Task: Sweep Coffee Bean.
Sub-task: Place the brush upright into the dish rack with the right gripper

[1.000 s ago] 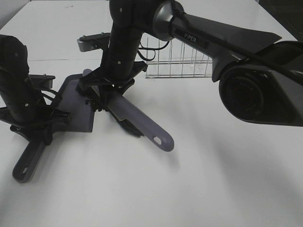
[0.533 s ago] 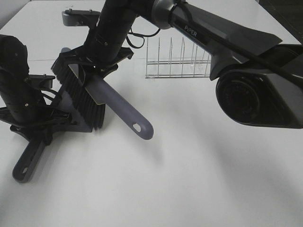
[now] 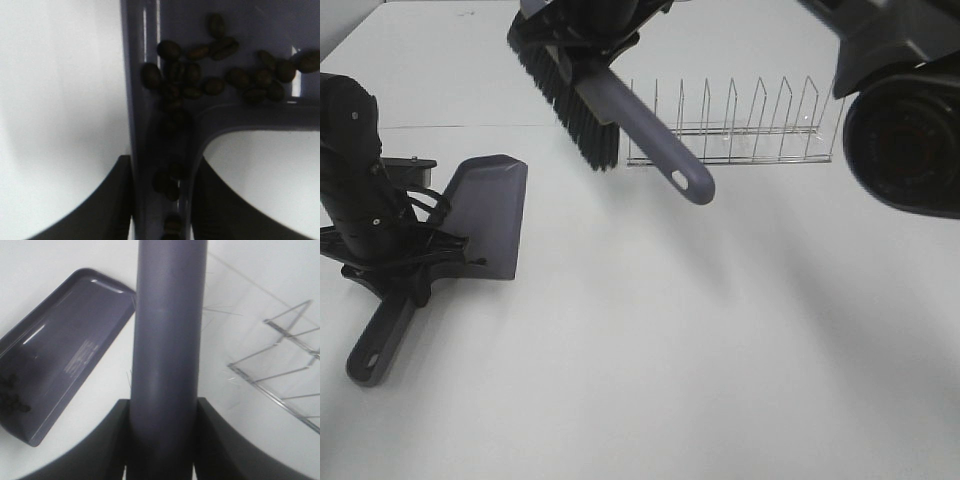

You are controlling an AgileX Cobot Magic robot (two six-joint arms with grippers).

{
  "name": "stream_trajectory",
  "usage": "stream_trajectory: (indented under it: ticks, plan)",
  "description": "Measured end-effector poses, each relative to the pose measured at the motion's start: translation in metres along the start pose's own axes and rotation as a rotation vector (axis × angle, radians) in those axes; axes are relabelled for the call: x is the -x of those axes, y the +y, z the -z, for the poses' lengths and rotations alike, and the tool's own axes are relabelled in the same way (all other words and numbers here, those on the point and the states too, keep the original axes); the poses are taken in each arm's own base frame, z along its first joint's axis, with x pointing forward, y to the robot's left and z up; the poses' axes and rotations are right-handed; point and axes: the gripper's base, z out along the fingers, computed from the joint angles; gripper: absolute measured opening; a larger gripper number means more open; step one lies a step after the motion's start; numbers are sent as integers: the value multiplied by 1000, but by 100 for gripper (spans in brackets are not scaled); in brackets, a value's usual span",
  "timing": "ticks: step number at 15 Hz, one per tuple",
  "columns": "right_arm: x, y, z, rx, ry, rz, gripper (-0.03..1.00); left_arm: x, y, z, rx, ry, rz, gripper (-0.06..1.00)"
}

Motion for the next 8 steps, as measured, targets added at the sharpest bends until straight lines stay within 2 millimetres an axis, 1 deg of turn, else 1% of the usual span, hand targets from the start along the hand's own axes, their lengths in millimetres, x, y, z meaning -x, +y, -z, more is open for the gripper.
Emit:
stream_trajectory:
  ticks: [1, 2, 4, 5, 8]
  plan:
    - [3, -16, 13, -17, -22, -25, 26, 0, 0, 0, 0, 0, 0, 27]
    - [3, -38, 26, -40, -35, -61, 26, 0, 0, 0, 0, 0, 0, 27]
    - [-4, -74, 48, -78, -28, -121, 26, 0, 0, 0, 0, 0, 0, 27]
    - [-7, -84, 53, -89, -20, -139, 26, 0, 0, 0, 0, 0, 0, 27]
    - [-35, -134, 80, -150, 42, -238, 26, 0, 0, 0, 0, 1, 0, 27]
